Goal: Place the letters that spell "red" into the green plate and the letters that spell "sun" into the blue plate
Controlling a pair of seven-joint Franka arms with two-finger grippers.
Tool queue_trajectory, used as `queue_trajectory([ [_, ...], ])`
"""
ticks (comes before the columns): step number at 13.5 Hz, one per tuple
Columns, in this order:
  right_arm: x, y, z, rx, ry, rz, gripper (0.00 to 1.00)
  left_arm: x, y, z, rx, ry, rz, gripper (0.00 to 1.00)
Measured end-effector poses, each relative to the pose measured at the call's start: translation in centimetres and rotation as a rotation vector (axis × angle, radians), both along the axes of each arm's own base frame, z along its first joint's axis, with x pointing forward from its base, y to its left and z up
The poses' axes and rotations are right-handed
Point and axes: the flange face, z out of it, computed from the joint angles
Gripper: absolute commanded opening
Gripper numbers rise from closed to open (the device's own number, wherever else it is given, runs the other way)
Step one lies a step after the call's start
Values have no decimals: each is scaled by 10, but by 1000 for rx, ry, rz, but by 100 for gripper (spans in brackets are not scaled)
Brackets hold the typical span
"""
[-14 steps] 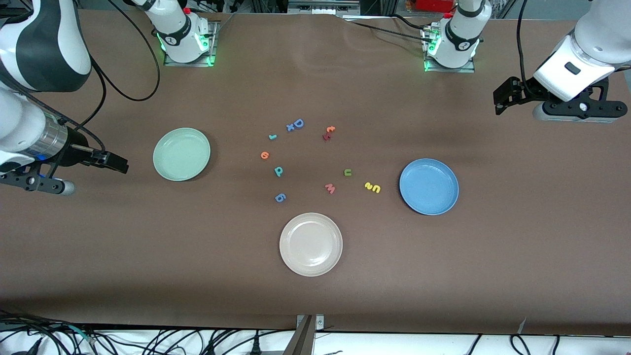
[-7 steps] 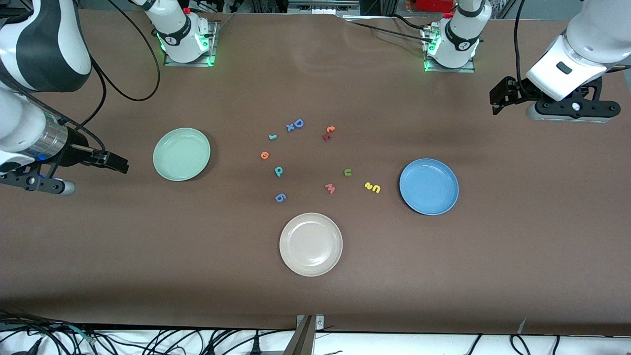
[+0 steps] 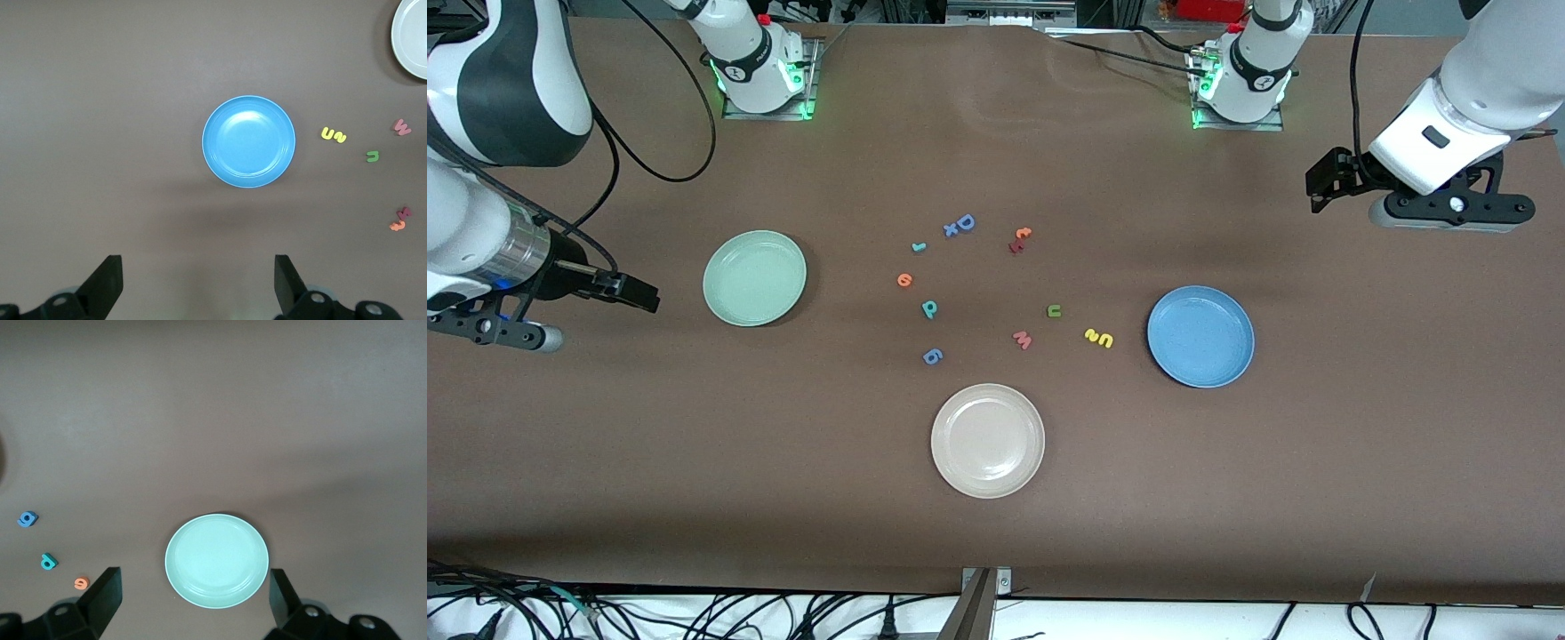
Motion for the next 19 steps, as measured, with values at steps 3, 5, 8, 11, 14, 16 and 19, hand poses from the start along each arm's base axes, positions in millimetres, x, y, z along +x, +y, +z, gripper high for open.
queue_trajectory([
  [3,0,1,-2,0,4,-1,98,2,-12,-3,-3,-11,-3,100],
  [5,-1,9,-3,1,5,-19,98,2,-18,-2,-5,-23,-7,100],
  [8,-5,38,-8,8,9,-59,98,5,-22,-7,-7,-21,-14,100],
  [11,-11,70,-21,14,12,-112,98,10,-38,-24,-8,7,-42,100],
  [14,-22,113,-44,27,11,-163,98,22,-48,-61,-7,69,-54,100],
  [16,-33,144,-64,34,17,-182,98,38,-58,-97,-15,89,-53,100],
  [19,-53,189,-97,18,56,-162,98,60,-77,-153,-20,92,65,100],
])
